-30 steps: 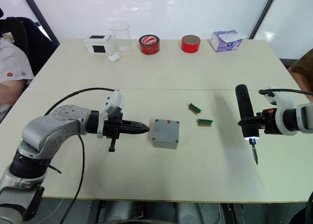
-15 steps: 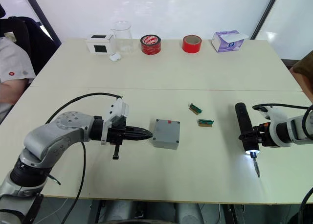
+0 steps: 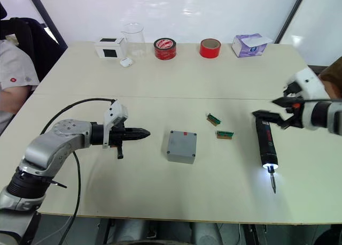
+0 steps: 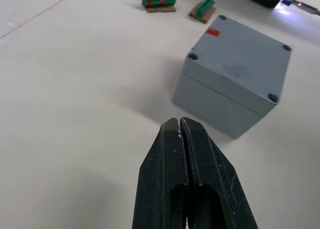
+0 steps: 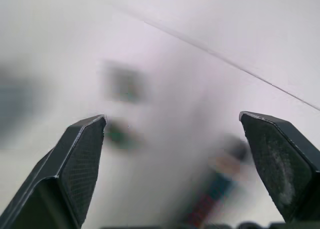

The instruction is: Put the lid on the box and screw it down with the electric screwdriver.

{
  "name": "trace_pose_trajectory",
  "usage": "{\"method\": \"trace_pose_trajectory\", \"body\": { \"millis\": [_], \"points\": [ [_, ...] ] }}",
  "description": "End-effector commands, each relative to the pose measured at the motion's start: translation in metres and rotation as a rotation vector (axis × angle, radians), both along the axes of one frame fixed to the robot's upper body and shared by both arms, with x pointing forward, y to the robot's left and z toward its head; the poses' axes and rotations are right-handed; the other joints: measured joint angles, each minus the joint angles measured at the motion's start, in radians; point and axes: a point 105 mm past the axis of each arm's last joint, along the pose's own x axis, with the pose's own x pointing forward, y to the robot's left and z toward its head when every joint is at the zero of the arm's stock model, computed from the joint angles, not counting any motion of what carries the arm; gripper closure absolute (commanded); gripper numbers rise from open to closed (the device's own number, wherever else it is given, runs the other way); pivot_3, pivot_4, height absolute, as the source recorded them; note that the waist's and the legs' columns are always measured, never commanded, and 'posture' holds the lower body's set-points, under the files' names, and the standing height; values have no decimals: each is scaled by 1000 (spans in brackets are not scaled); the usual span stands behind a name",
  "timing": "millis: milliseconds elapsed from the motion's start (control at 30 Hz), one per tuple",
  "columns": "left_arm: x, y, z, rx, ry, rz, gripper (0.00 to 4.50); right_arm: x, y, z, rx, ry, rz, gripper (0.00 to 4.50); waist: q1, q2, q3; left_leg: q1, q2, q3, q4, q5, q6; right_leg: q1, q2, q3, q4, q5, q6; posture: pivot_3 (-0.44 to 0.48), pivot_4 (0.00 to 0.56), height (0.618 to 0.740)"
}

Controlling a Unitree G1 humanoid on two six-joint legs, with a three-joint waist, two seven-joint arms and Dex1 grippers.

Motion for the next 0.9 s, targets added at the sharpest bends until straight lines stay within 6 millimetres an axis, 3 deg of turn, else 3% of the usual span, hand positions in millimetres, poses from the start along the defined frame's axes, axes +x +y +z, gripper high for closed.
{"method": "trace_pose_trajectory", "body": {
  "millis": [33, 100, 300, 467, 900],
  "points": [
    [1, -10, -1, 13, -21, -5, 4500, -27, 37, -24, -44, 35, 213, 16, 6, 0, 0, 0, 0, 0, 0, 0, 0, 0, 0, 0, 0, 0, 0, 0, 150, 740],
    [3, -15, -9, 34, -6, 5, 4500, -32, 50, -39, -26, 56, 254, 16, 9, -2, 0, 0, -1, 1, 2, 0, 0, 1, -2, 0, 0, 0, 0, 0, 150, 740],
    [7, -19, -19, 36, 34, 22, 4500, -28, 64, -57, -28, 54, 278, 16, 8, -2, 0, 1, -2, 1, 4, 0, 0, 2, -2, 1, 0, 0, -1, 0, 150, 740],
    [3, -30, -28, 112, 9, -67, 4500, -33, 81, -71, -4, 98, 344, 16, 8, -2, 0, 1, -2, 1, 4, 0, 0, 2, -2, 0, 0, 0, -1, 0, 150, 740],
    [23, -62, -27, 100, -58, -127, 4500, -42, 104, -75, 84, 141, 394, 16, 9, -2, 0, 0, -3, 0, 6, 0, -1, 2, -1, 0, 2, 0, -1, 0, 150, 740]
  ]
}}
